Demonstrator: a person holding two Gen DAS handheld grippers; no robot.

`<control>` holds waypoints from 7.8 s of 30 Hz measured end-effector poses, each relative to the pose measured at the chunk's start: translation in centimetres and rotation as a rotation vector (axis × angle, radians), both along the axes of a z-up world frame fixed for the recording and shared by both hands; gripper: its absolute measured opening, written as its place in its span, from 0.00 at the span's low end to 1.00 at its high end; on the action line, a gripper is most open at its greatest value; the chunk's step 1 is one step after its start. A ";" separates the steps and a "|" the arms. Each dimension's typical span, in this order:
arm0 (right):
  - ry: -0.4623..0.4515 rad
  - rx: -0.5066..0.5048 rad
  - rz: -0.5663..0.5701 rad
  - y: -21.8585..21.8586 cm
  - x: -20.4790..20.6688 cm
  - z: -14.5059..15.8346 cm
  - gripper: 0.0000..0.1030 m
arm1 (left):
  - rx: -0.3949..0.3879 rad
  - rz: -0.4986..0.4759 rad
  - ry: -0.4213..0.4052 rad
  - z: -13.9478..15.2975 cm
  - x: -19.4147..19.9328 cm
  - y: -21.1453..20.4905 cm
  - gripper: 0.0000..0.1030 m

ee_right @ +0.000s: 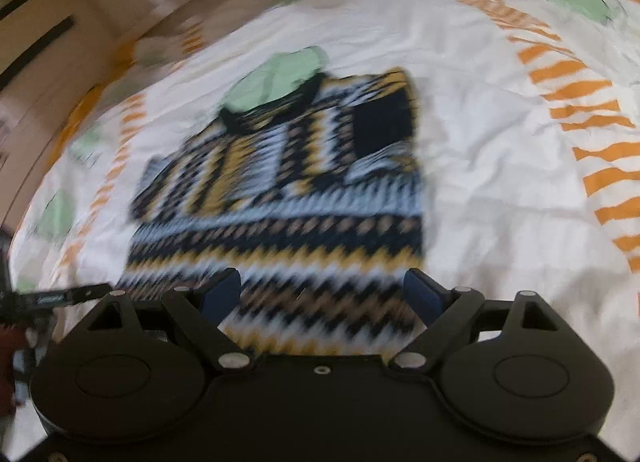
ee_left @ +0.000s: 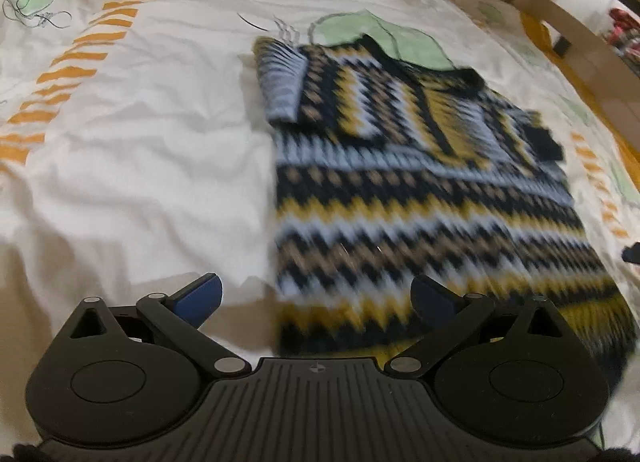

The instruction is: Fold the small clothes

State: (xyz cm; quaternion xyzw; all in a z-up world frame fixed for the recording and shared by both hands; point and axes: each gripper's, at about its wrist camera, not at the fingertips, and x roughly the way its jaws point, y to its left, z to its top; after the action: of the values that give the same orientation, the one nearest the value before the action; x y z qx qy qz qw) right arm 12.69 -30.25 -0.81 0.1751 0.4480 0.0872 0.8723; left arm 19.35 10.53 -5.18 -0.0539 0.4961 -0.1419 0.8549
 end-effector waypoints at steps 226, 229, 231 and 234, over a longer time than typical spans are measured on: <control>-0.068 -0.102 0.117 -3.1 10.7 -3.9 0.62 | 0.013 -0.101 -0.072 -0.8 9.0 -0.1 0.45; -0.017 -0.078 0.117 -3.1 9.6 -4.4 0.61 | 0.013 -0.114 -0.069 -1.5 8.5 -0.2 0.45; -0.001 -0.092 0.121 -2.8 8.8 -4.8 0.61 | -0.004 -0.105 -0.077 -1.8 8.6 0.1 0.45; -0.011 -0.124 0.134 -2.1 8.1 -4.7 0.58 | -0.029 -0.095 -0.085 -1.9 8.4 0.4 0.44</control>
State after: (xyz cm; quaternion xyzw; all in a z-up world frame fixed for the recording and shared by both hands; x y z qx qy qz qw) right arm 20.83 -32.36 -5.52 0.0901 0.4587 0.1185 0.8760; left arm 27.80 10.94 -7.10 -0.0368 0.4593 -0.1915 0.8666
